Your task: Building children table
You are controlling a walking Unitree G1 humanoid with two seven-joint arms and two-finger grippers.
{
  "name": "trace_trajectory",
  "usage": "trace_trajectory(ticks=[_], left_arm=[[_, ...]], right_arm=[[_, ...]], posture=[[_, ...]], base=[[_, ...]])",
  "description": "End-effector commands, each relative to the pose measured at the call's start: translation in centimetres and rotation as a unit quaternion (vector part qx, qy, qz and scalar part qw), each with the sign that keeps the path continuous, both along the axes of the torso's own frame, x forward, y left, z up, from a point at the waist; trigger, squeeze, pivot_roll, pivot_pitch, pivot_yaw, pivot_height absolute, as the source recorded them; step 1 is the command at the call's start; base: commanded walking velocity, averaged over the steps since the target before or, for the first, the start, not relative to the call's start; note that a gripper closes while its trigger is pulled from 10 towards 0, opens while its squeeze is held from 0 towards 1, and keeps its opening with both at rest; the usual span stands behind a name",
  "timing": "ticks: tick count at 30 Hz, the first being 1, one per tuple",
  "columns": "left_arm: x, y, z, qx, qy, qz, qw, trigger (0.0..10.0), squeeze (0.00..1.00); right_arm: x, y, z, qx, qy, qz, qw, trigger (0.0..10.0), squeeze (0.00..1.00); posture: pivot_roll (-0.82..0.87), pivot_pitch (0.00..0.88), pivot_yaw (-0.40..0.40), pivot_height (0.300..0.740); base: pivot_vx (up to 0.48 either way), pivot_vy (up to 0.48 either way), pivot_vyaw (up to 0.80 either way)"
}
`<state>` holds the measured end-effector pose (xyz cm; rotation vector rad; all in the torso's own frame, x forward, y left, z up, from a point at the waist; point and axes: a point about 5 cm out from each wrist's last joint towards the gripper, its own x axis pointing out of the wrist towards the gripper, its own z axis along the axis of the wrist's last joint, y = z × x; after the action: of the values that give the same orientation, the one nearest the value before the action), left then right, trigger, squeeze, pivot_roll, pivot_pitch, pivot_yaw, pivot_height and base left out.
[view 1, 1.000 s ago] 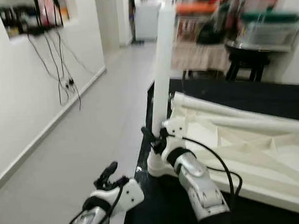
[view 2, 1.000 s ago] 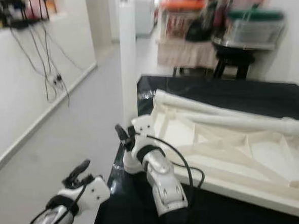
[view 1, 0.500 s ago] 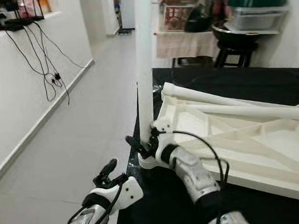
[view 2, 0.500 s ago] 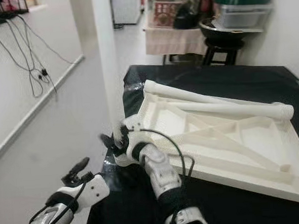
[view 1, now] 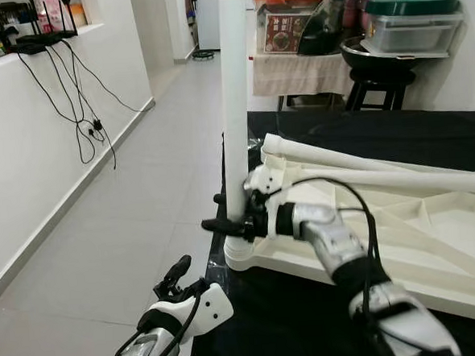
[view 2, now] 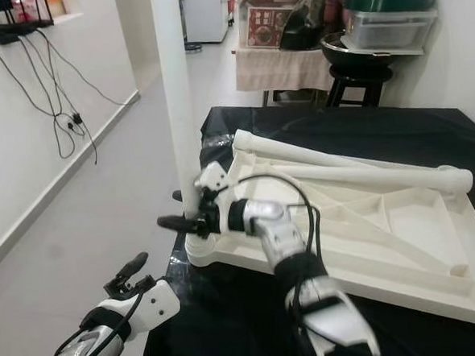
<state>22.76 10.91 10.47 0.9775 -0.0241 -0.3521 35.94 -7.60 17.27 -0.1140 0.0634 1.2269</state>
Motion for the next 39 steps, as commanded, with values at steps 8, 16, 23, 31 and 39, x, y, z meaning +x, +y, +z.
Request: trace_trajectory(ticks=[8,16,23,31,39], left_arm=[[-0.3,-0.2,-0.1,0.008,0.001,0.003,1.0,10.0,0.0],[-0.7,-0.1,0.2,0.007,0.001,0.001,1.0,10.0,0.0],[-0.7,0.0,0.2,0.006,0.002,0.003,1.0,10.0,0.0],[-0.7,-0.2,0.3,0.008,0.0,0.003,1.0,10.0,0.0],[-0.6,-0.4,0.2,0.007,0.001,0.003,1.0,10.0,0.0]], right_arm=[[-0.2,-0.6,-0.2,0.019,0.012,0.008,1.0,0.0,0.0],[-3.2,0.7,-5.4,0.045,0.043,-0.339,0.939,0.0,0.0],[-4.5,1.5,-6.4,0.06,0.056,-0.39,0.917,0.0,0.0],[-5.1,3.0,-6.7,0.03,0.056,-0.306,0.95,10.0,0.64],[-5.9,3.0,-3.0,0.055,0.028,-0.028,0.998,10.0,0.0]], posture=[[0.08,0.0,-0.037,0.74],[0.06,0.0,-0.047,0.74],[0.06,0.0,-0.044,0.74],[0.06,0.0,-0.044,0.74],[0.06,0.0,-0.05,0.74]], base=[[0.0,0.0,0.0],[0.0,0.0,0.0],[0.0,0.0,0.0],[0.0,0.0,0.0],[0.0,0.0,0.0]])
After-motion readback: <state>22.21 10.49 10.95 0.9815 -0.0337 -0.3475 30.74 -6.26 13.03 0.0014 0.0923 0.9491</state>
